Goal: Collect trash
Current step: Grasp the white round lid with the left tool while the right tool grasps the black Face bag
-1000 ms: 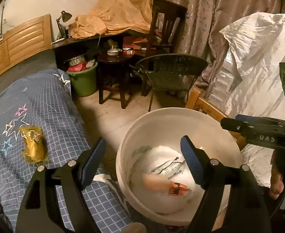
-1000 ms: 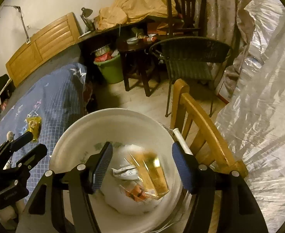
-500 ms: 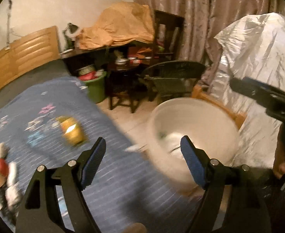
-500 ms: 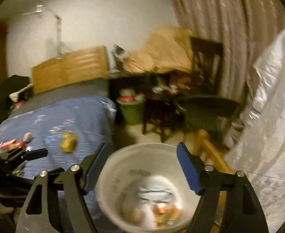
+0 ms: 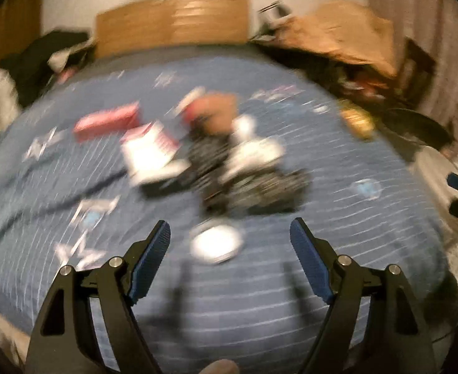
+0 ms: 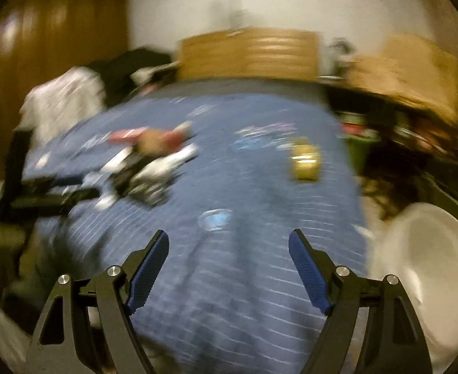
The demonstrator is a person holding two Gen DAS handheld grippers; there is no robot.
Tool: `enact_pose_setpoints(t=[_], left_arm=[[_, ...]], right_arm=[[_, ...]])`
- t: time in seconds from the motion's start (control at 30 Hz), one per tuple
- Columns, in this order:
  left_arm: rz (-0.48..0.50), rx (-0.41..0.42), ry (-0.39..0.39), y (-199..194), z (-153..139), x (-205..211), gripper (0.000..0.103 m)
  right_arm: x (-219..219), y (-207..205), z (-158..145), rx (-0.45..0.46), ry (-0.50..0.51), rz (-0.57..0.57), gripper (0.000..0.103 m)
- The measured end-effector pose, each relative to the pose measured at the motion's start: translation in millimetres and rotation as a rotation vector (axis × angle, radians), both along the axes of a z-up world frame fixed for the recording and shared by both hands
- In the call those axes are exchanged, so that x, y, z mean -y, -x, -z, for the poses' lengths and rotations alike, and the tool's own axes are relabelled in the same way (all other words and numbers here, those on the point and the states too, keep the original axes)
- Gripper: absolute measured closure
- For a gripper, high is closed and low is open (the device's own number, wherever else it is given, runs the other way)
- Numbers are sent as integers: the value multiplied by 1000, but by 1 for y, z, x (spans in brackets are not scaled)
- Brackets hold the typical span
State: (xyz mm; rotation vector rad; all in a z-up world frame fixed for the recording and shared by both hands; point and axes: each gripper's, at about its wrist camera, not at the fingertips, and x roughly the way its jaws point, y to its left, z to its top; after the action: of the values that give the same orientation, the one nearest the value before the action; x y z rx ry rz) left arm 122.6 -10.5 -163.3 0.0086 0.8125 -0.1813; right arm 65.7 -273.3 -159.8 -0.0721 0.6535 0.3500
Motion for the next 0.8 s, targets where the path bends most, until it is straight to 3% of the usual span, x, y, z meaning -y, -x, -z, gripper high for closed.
enact_pose_setpoints(t=[0.1,0.27,0.33,0.4,0.47,0.67,0.7,0.73,0.8], left_arm=[[-22,-39,17,-11,15,-14,27],[18,-79,40,-27,35,-8,29],[22,-69,35,-28,39,-10,38],[17,-66,48,-29,40,-21,57],[21,-70,57,-31,40,-34,62],[42,-65,49,-29,41,-48,62],[43,-63,50,-27,41,-49,62],[43,-62,56,-27,42,-51,62],[40,-59,67,-27,43,-53,62]], right_arm=[[-45,-21,12,-58,61,-186,23],[-96,-60,21,-96,153,-332,23],[-113,-77,24,-111,183,-378,23],[-126,-94,28,-127,205,-425,23],[-144,-115,37,-139,239,-454,23],[-176,-156,65,-187,280,-508,24],[-178,-160,67,-193,265,-501,29],[-178,-160,68,-200,243,-495,45],[-176,-153,64,-220,235,-433,49]])
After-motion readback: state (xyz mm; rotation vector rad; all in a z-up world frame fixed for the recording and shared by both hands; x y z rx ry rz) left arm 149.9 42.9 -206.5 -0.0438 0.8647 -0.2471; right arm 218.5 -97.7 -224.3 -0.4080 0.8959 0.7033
